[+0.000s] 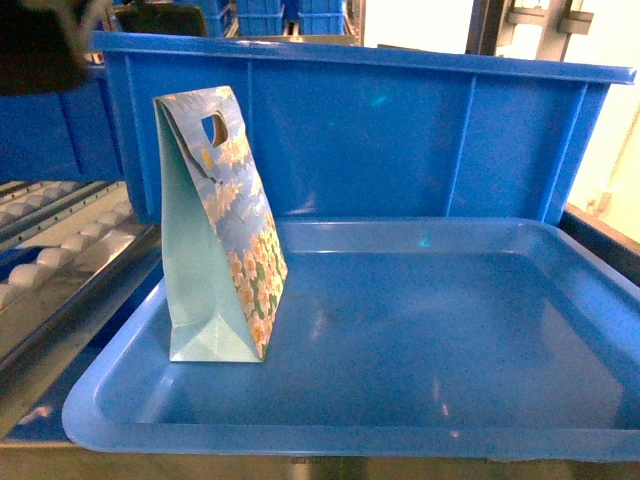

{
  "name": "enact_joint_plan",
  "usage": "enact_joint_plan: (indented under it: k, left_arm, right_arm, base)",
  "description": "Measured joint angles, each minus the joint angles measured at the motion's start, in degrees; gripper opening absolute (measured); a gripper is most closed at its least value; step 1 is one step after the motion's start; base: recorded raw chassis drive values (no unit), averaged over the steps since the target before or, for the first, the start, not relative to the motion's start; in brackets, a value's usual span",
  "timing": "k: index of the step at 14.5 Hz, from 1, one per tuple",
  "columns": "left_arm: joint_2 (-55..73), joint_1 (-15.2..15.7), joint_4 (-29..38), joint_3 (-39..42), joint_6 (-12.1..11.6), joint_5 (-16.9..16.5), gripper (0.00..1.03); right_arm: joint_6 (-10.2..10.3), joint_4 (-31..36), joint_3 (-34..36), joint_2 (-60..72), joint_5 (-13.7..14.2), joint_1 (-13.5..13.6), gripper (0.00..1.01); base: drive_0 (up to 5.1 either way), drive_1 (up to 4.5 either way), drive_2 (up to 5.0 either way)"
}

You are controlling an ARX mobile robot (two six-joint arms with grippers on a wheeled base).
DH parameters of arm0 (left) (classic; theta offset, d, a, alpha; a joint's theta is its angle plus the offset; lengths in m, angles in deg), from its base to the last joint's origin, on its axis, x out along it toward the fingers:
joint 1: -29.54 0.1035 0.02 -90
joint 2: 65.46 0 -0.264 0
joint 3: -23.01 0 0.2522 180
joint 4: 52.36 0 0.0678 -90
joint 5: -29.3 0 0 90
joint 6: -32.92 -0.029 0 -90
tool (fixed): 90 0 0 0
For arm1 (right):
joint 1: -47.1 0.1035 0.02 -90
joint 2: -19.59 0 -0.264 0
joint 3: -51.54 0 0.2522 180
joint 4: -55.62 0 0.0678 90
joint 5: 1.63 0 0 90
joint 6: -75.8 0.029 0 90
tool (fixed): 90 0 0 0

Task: Move flower gift bag to table near conveyor

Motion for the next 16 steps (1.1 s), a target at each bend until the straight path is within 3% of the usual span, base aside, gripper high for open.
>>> enact_joint_plan:
  k: [4, 10, 16]
  left_arm:
    - [12.26, -4.37, -0.11, -6.49, 0.76, 6.82, 0.98]
    - [22.73, -6.01, -0.76, -8.81, 2.93, 7.98, 0.98]
    - [22.73, -6.23, 0.22, -8.48, 3.26, 8.96, 0.35]
  right_arm:
    - [0.00, -0.02, 0.00, 0.00, -0.11, 0.00, 0.02]
    - [0.00, 0.00, 0.02, 0.00, -0.13, 0.00, 0.02]
    - [0.00, 0.00, 0.02, 0.00, -0.13, 0.00, 0.02]
  base:
    - [0.0, 0.00, 0.0]
    - [0.0, 0.00, 0.0]
    - [0.0, 0.00, 0.0]
